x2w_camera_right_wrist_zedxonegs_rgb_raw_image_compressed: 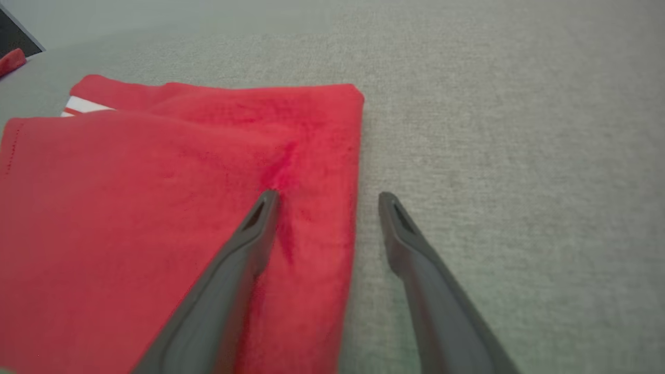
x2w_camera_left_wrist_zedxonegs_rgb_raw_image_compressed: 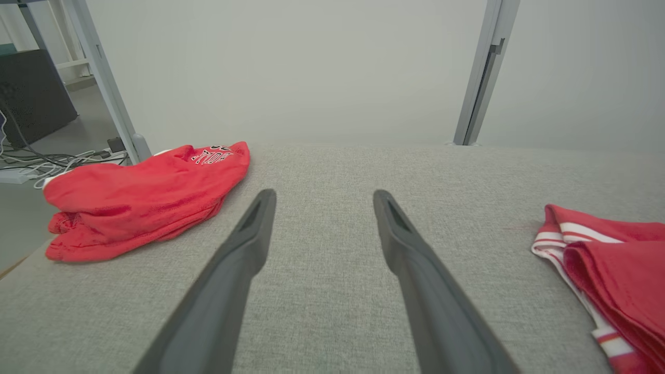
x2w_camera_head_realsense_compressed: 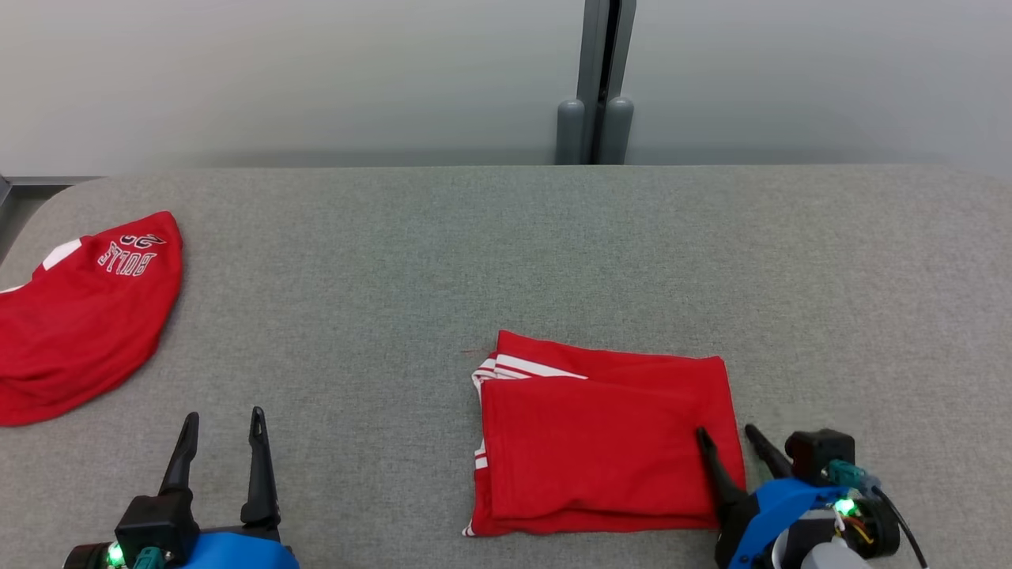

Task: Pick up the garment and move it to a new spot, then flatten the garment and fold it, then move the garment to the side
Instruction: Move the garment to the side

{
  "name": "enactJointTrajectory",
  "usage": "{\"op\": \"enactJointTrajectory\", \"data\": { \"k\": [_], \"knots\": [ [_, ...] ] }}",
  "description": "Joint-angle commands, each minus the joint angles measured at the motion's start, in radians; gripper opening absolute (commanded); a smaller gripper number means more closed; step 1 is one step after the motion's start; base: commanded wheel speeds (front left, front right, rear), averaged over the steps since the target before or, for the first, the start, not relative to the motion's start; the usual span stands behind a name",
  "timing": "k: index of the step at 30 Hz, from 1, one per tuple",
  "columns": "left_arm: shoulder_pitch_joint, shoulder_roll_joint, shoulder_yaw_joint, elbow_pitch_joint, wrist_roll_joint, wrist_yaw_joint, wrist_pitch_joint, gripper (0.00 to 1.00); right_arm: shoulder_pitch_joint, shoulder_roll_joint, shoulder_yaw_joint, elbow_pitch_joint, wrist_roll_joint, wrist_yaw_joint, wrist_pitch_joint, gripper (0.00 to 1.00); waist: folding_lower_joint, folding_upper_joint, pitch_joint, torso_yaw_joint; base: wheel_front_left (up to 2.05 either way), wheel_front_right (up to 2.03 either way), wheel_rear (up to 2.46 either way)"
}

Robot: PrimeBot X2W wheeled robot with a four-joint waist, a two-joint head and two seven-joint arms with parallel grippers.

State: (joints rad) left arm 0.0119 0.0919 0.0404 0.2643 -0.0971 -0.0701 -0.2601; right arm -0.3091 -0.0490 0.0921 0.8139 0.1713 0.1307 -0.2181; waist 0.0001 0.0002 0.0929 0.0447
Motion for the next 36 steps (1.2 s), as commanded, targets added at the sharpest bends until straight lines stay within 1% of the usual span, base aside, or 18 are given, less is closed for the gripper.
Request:
{"op": "enactJointTrajectory", "data": {
  "k": [1, 4, 6, 10, 13, 14, 18, 21, 24, 28, 31, 36],
  "knots": [
    [-0.024, 0.003, -0.005, 0.005, -0.004, 0.002, -0.005, 1.00, -0.017, -0.003, 0.014, 0.020, 0.038, 0.000, -0.009, 1.00, -0.0001, -0.0002, 0.004, 0.002, 0.00, 0.00, 0.00],
    [-0.025, 0.003, -0.003, 0.011, -0.006, 0.004, -0.005, 1.00, -0.021, -0.003, 0.060, 0.070, 0.068, 0.000, -0.018, 1.00, -0.0001, -0.0002, 0.009, 0.001, 0.00, 0.00, 0.00],
    [-0.026, 0.003, -0.003, 0.010, -0.006, 0.004, -0.005, 1.00, -0.016, -0.002, 0.096, 0.092, 0.121, 0.000, -0.020, 1.00, -0.0001, -0.0002, 0.012, 0.001, 0.00, 0.00, 0.00],
    [-0.038, -0.001, -0.004, 0.005, -0.009, 0.003, -0.006, 1.00, -0.023, 0.004, 0.209, 0.099, 0.213, 0.001, -0.027, 1.00, -0.0001, -0.0002, 0.019, 0.000, 0.00, 0.00, 0.00],
    [-0.042, -0.004, -0.004, 0.000, -0.013, 0.000, -0.006, 1.00, -0.040, 0.003, 0.253, 0.109, 0.253, 0.001, -0.034, 1.00, -0.0001, -0.0002, 0.024, -0.001, 0.00, 0.00, 0.00],
    [-0.042, -0.004, -0.003, -0.001, -0.015, -0.001, -0.006, 1.00, -0.054, 0.003, 0.249, 0.114, 0.258, 0.001, -0.036, 0.00, -0.0001, -0.0002, 0.026, -0.001, 0.00, 0.00, 0.00],
    [-0.045, -0.008, 0.004, -0.023, -0.018, 0.002, -0.006, 1.00, -0.116, -0.001, 0.218, 0.123, 0.207, 0.000, -0.044, 0.00, -0.0001, -0.0002, 0.042, -0.005, 0.00, 0.00, 0.00],
    [-0.066, -0.011, 0.010, -0.065, -0.014, 0.001, -0.006, 1.00, -0.176, -0.032, 0.198, 0.089, 0.146, 0.000, -0.047, 0.00, -0.0001, -0.0002, 0.074, -0.009, 0.00, 0.00, 0.00],
    [-0.091, -0.017, 0.007, -0.123, -0.006, 0.000, -0.006, 1.00, -0.247, -0.066, 0.193, 0.073, 0.093, 0.000, -0.047, 0.00, -0.0001, -0.0002, 0.128, -0.010, 0.00, 0.00, 0.00],
    [-0.142, -0.022, -0.002, -0.196, 0.005, 0.000, -0.005, 1.00, -0.386, -0.134, 0.198, 0.075, 0.049, 0.000, -0.047, 0.00, -0.0001, -0.0002, 0.235, -0.022, 0.00, 0.00, 0.00],
    [-0.186, -0.022, -0.003, -0.246, 0.019, -0.003, -0.005, 1.00, -0.500, -0.186, 0.207, 0.082, 0.031, 0.000, -0.047, 0.00, -0.0001, -0.0002, 0.329, -0.048, 0.00, 0.00, 0.00],
    [-0.263, 0.000, -0.003, -0.328, 0.048, -0.010, -0.005, 1.00, -0.666, -0.307, 0.195, 0.084, 0.027, 0.000, -0.047, 0.00, -0.0001, -0.0002, 0.467, -0.105, 0.00, 0.00, 0.00]
  ]
}}
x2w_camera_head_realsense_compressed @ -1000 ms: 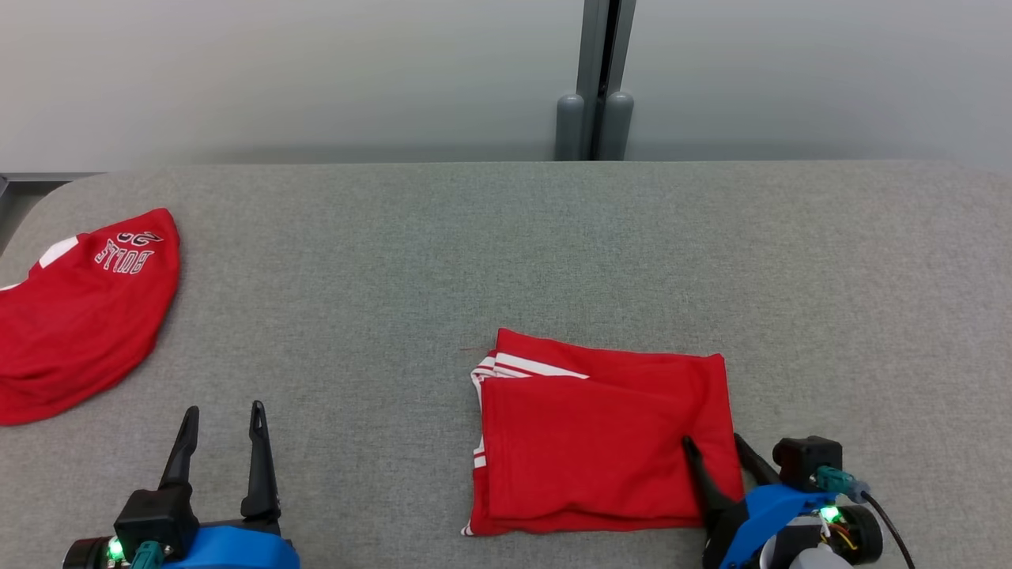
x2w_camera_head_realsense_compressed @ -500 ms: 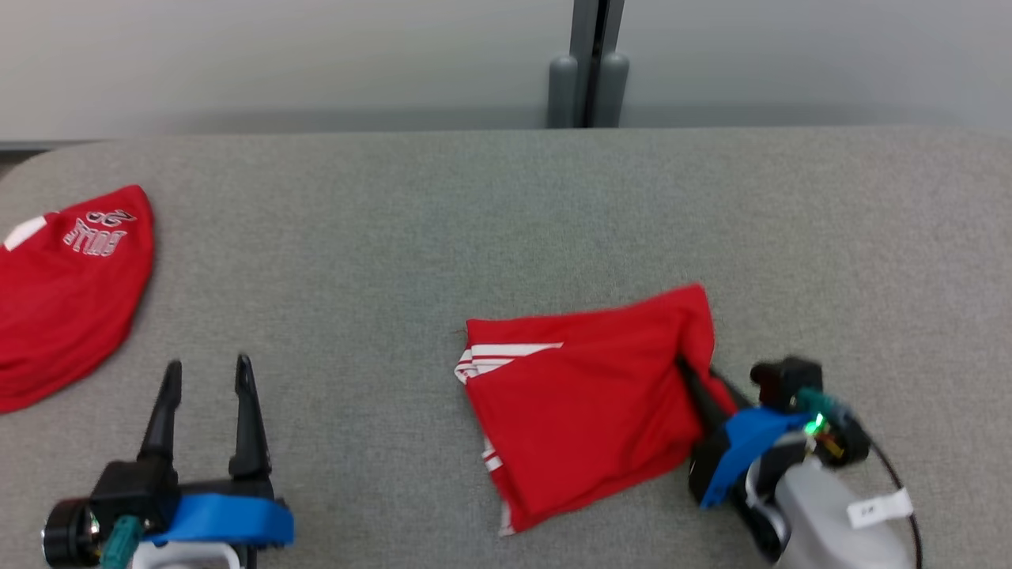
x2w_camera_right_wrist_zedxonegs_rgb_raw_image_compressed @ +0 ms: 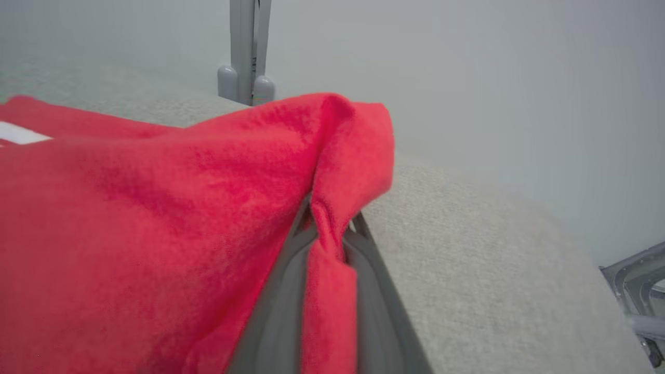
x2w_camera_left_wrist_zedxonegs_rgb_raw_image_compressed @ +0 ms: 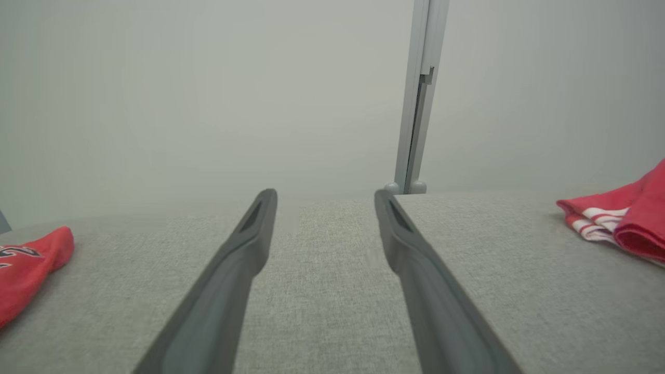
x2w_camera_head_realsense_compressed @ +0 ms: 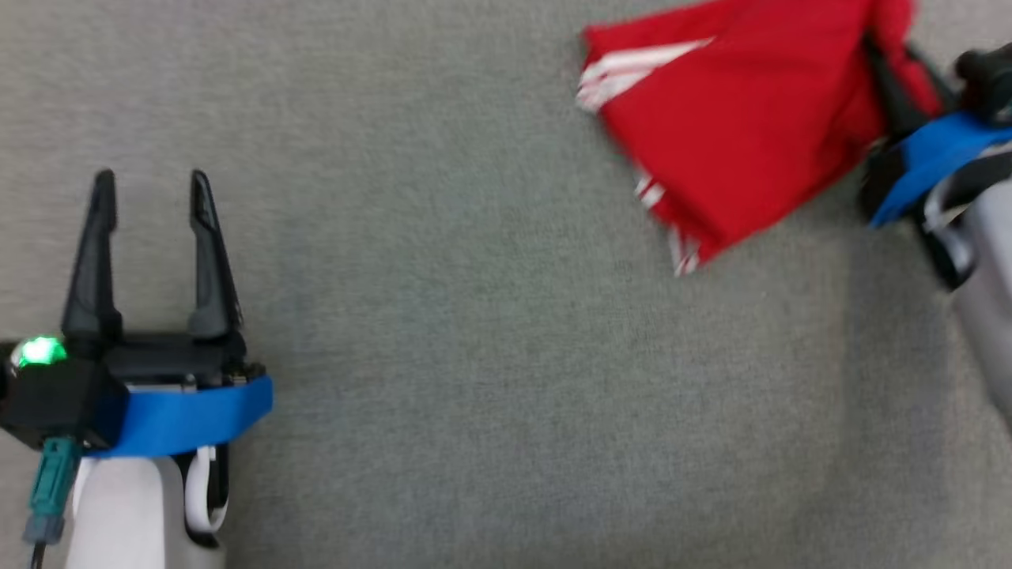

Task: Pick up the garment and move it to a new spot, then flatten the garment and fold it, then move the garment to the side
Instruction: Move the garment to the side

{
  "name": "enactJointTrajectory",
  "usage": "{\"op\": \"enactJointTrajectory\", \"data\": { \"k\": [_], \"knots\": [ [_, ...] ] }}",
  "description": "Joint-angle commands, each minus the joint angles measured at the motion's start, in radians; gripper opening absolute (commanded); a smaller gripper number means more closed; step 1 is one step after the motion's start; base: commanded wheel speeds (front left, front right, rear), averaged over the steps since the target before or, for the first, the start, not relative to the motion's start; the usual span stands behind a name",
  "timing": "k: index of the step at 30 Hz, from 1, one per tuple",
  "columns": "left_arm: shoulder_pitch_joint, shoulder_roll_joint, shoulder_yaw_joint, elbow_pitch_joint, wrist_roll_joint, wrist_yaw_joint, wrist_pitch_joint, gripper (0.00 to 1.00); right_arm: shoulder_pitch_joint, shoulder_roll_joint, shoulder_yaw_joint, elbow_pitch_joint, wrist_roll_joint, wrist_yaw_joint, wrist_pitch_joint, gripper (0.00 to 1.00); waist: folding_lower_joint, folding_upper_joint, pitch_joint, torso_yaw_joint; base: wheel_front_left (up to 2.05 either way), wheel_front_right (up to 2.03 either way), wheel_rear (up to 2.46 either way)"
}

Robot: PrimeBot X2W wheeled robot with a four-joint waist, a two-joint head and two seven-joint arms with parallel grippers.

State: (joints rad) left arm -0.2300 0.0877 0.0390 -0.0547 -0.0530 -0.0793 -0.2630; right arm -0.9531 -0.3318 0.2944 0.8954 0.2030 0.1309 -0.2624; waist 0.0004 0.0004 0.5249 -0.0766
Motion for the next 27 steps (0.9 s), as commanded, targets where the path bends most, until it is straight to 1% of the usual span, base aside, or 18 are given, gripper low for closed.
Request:
{"op": "enactJointTrajectory", "data": {
  "k": [1, 6, 11, 15, 21, 22, 23, 24, 27],
  "knots": [
    [-0.030, 0.014, 0.000, -0.024, 0.012, -0.002, -0.002, 1.00, -0.045, -0.039, -0.009, 0.002, -0.001, 0.000, -0.003, 0.00, -0.0004, -0.0004, 0.054, 0.001, 0.00, 0.00, 0.00],
    [-0.061, 0.052, 0.005, -0.086, 0.036, -0.007, -0.002, 1.00, -0.132, -0.138, -0.032, 0.011, 0.010, 0.000, -0.003, 0.00, -0.0004, -0.0004, 0.107, -0.070, 0.00, 0.00, 0.00],
    [-0.066, 0.079, 0.005, -0.134, 0.049, -0.007, -0.002, 1.00, -0.202, -0.204, -0.027, 0.039, 0.020, 0.000, 0.004, 0.00, -0.0004, -0.0004, 0.126, -0.119, 0.00, 0.00, 0.00],
    [-0.065, 0.091, 0.003, -0.155, 0.050, -0.006, -0.002, 1.00, -0.258, -0.231, 0.005, 0.062, 0.029, 0.000, 0.031, 0.00, -0.0004, -0.0004, 0.138, -0.135, 0.00, 0.00, 0.00],
    [-0.064, 0.096, 0.002, -0.165, 0.049, 0.000, -0.002, 1.00, -0.332, -0.205, 0.039, 0.138, 0.051, 0.000, 0.066, 0.00, -0.0004, -0.0004, 0.144, -0.133, 0.00, 0.00, 0.00],
    [-0.063, 0.094, 0.002, -0.167, 0.046, 0.000, -0.002, 1.00, -0.347, -0.205, 0.042, 0.155, 0.042, 0.000, 0.066, 0.34, -0.0004, -0.0004, 0.143, -0.129, 0.00, 0.00, 0.00],
    [-0.062, 0.094, 0.002, -0.168, 0.045, 0.002, -0.002, 1.00, -0.358, -0.204, 0.042, 0.173, 0.034, 0.000, 0.064, 0.95, -0.0004, -0.0004, 0.142, -0.126, 0.00, 0.00, 0.00],
    [-0.061, 0.093, 0.003, -0.169, 0.042, 0.005, -0.002, 1.00, -0.367, -0.201, 0.041, 0.190, 0.030, 0.000, 0.062, 1.00, -0.0004, -0.0004, 0.141, -0.122, 0.00, 0.00, 0.00],
    [-0.054, 0.090, 0.003, -0.158, 0.038, 0.009, -0.002, 1.00, -0.389, -0.198, 0.043, 0.238, 0.002, 0.000, 0.049, 1.00, -0.0004, -0.0004, 0.128, -0.110, 0.00, 0.00, 0.00]
  ]
}}
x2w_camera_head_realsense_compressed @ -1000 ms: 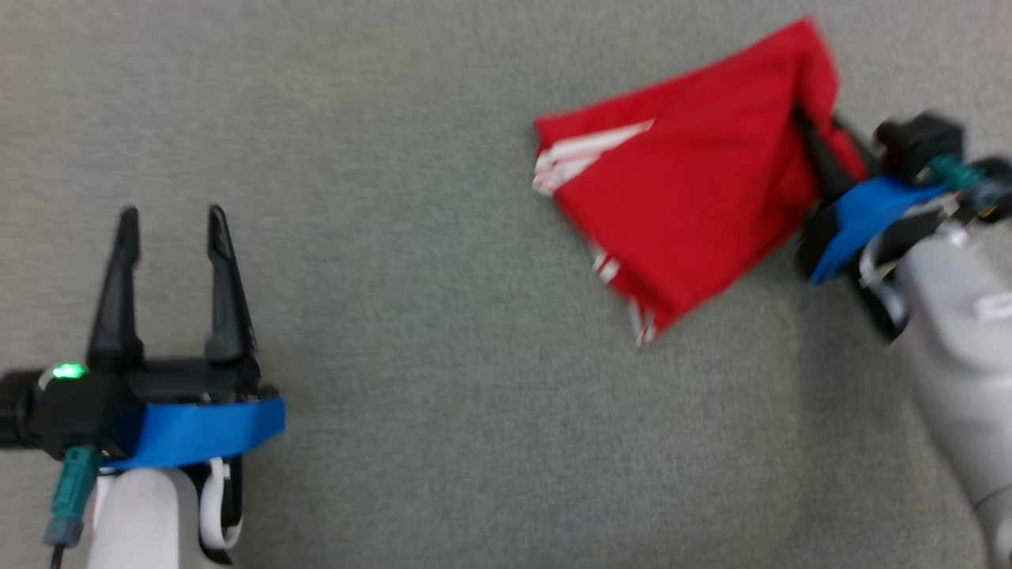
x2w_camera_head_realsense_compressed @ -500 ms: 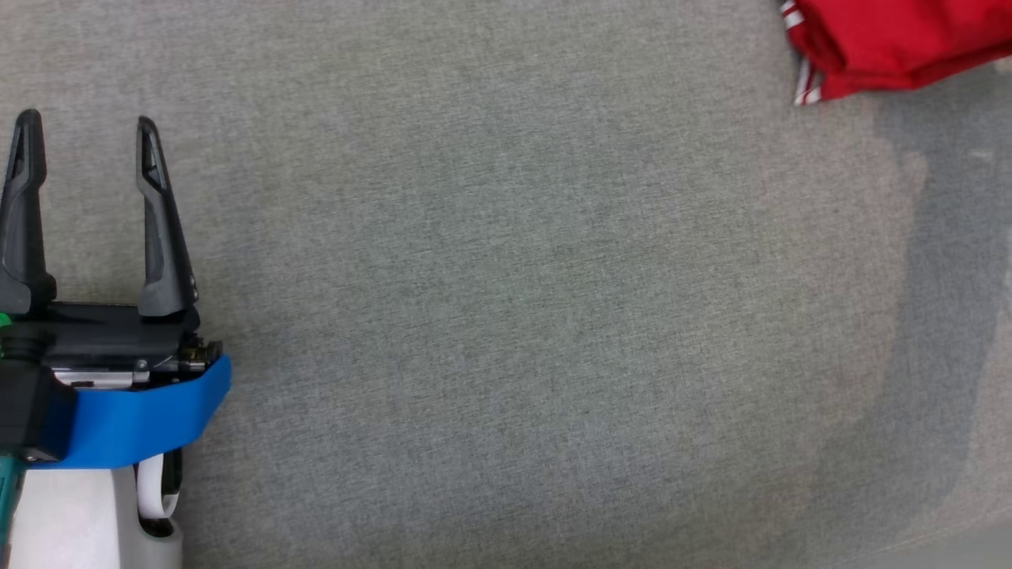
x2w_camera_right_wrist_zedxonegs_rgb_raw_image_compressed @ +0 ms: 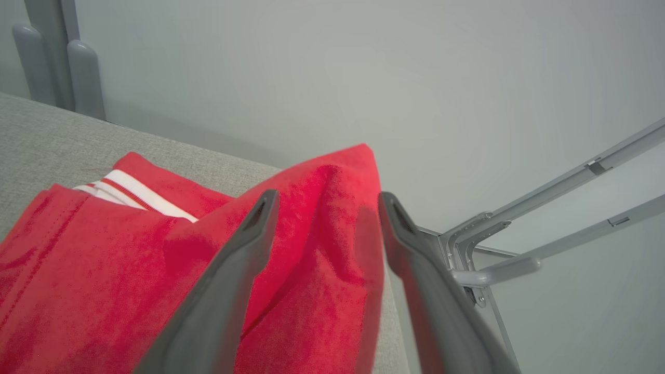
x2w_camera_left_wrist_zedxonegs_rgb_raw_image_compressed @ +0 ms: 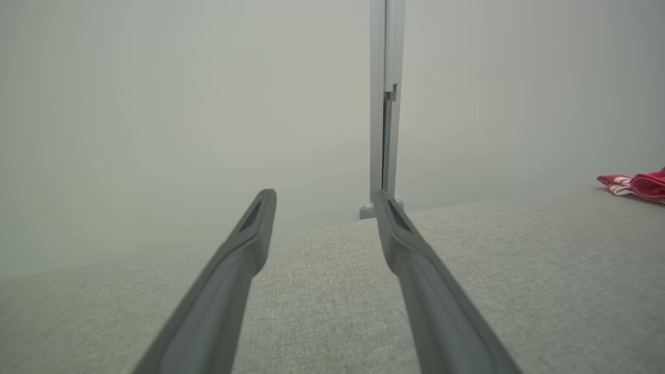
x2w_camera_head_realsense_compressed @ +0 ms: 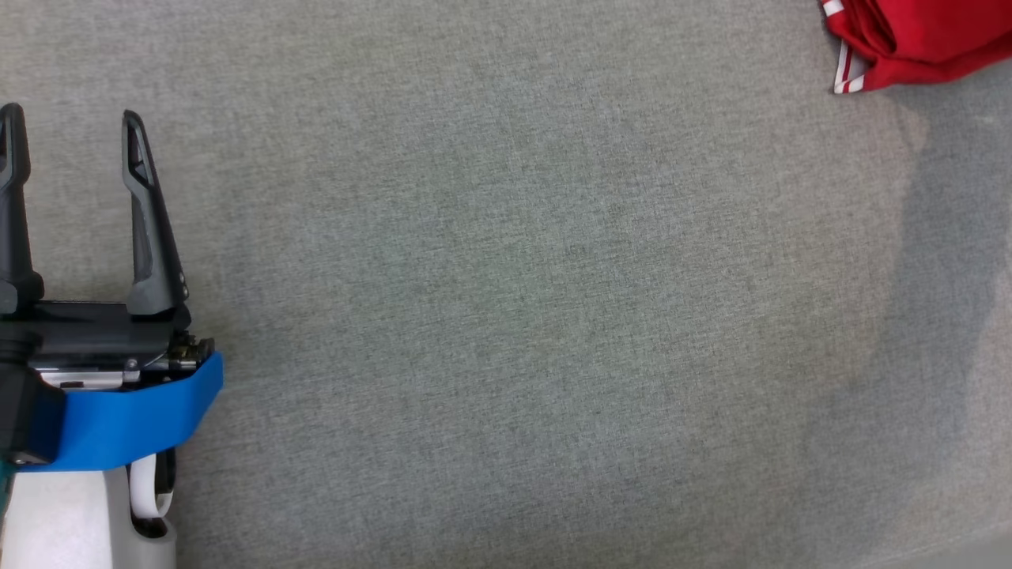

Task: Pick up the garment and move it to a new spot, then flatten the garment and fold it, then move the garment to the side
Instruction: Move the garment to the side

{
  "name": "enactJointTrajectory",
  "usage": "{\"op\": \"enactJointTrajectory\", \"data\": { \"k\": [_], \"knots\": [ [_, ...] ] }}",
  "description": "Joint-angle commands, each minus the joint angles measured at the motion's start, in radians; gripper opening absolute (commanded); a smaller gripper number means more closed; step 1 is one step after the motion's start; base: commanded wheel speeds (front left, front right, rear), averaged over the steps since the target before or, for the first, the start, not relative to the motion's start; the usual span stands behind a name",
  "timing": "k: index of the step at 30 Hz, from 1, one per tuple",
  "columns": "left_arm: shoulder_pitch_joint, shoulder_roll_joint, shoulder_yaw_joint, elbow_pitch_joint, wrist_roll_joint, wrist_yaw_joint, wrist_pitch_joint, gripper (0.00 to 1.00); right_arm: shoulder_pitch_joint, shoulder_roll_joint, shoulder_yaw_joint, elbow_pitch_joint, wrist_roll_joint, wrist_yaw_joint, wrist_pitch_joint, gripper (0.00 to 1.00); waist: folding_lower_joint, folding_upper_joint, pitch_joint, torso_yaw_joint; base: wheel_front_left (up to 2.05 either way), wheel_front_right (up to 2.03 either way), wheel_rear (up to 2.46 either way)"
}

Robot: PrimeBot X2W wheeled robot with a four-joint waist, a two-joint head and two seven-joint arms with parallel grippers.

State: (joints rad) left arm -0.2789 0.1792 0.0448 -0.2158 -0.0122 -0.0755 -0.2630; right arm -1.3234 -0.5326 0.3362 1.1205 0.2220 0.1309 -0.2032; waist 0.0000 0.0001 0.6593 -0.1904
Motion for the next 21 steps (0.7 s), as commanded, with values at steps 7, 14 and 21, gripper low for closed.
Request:
{"op": "enactJointTrajectory", "data": {
  "k": [7, 14, 21],
  "knots": [
    [0.040, -0.022, 0.004, 0.037, -0.022, 0.020, -0.002, 1.00, 0.020, 0.036, -0.019, 0.035, -0.052, 0.000, -0.057, 1.00, 0.0000, -0.0001, -0.104, 0.028, 0.00, 0.00, 0.00],
    [0.106, -0.039, 0.026, 0.085, -0.041, 0.030, -0.002, 1.00, 0.146, 0.092, -0.066, -0.121, -0.041, 0.000, -0.062, 1.00, 0.0000, -0.0001, -0.223, 0.042, 0.00, 0.00, 0.00],
    [0.209, -0.051, 0.063, 0.143, -0.060, 0.029, -0.002, 1.00, 0.414, 0.210, -0.081, -0.411, -0.023, 0.000, -0.062, 1.00, 0.0000, -0.0001, -0.371, 0.047, 0.00, 0.00, 0.00]
  ]
}}
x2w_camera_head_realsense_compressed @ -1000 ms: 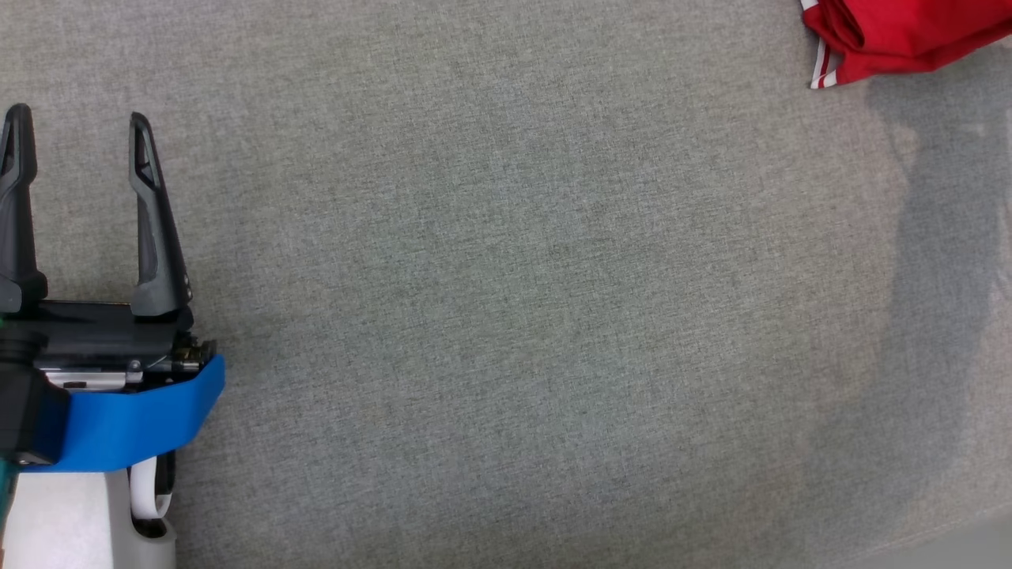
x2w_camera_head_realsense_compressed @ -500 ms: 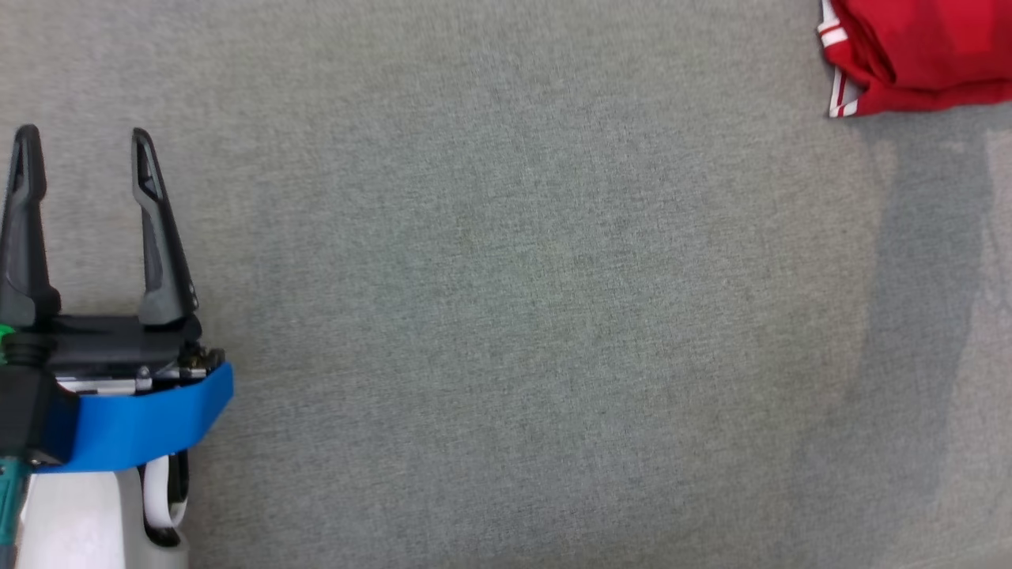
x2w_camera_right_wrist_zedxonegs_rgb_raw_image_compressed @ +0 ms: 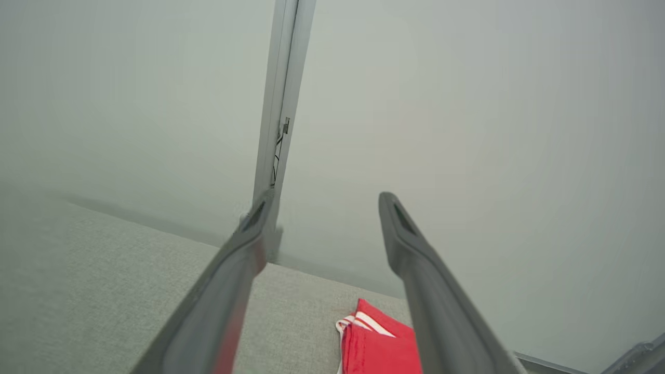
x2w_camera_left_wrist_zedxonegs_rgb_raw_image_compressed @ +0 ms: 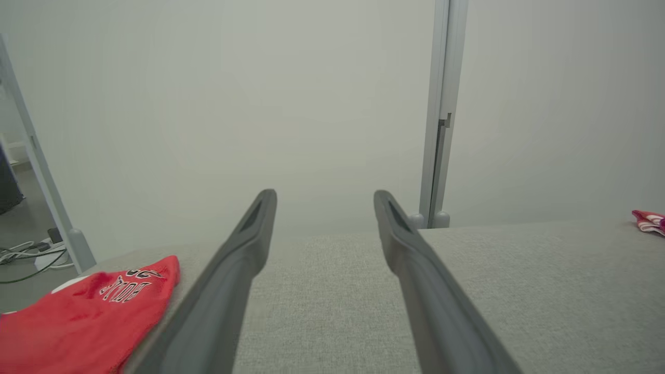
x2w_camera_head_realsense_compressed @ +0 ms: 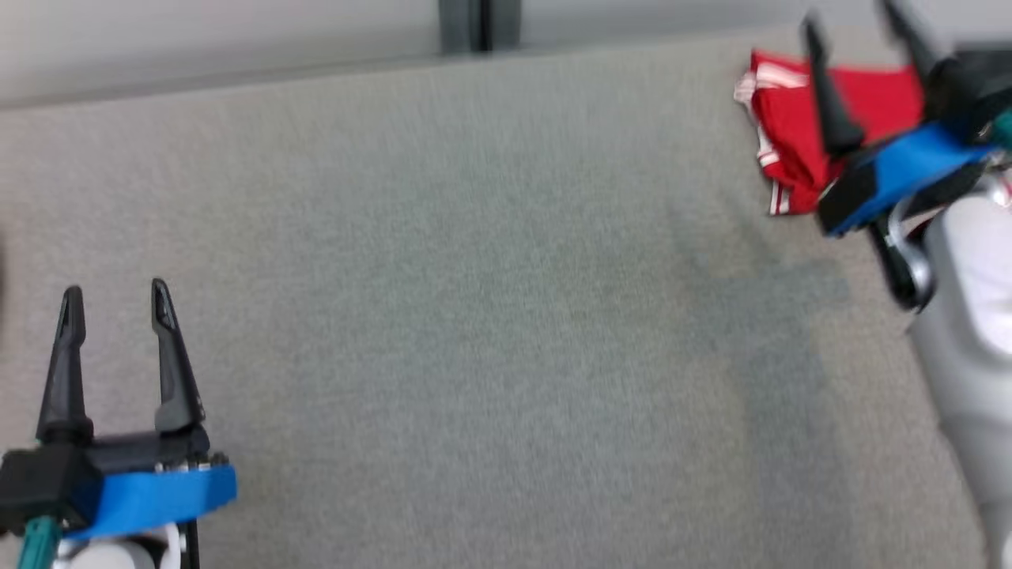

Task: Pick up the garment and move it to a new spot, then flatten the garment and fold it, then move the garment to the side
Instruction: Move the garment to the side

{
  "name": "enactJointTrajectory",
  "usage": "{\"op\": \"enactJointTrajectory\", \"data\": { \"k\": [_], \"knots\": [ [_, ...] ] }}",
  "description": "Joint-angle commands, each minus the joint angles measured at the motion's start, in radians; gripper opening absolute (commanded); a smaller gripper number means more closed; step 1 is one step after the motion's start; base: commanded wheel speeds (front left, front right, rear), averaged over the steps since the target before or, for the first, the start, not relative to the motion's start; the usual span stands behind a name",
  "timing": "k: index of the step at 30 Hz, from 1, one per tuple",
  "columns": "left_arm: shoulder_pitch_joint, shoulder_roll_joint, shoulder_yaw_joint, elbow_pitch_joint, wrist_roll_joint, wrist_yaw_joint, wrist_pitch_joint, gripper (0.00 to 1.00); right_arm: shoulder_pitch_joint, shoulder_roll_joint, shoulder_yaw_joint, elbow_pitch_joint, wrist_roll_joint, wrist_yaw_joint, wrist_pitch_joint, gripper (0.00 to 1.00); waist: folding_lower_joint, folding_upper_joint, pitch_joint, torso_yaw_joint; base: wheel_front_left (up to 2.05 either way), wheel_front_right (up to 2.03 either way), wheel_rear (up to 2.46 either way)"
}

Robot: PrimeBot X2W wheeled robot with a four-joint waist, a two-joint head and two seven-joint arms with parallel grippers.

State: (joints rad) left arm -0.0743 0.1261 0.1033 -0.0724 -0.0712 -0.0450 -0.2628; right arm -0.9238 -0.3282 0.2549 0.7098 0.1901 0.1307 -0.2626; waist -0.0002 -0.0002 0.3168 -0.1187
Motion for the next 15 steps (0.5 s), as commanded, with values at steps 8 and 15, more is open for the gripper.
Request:
{"op": "enactJointTrajectory", "data": {
  "k": [8, 15],
  "knots": [
    [0.108, -0.026, 0.025, 0.084, -0.018, -0.002, -0.002, 1.00, 0.301, 0.124, -0.059, -0.164, 0.002, 0.000, -0.003, 1.00, 0.0002, 0.0002, -0.174, 0.001, 0.00, 0.00, 0.00],
    [0.158, -0.047, 0.014, 0.147, -0.019, -0.007, -0.002, 1.00, 0.512, 0.175, -0.112, -0.226, -0.010, 0.000, -0.003, 1.00, 0.0002, 0.0002, -0.251, 0.030, 0.00, 0.00, 0.00]
  ]
}}
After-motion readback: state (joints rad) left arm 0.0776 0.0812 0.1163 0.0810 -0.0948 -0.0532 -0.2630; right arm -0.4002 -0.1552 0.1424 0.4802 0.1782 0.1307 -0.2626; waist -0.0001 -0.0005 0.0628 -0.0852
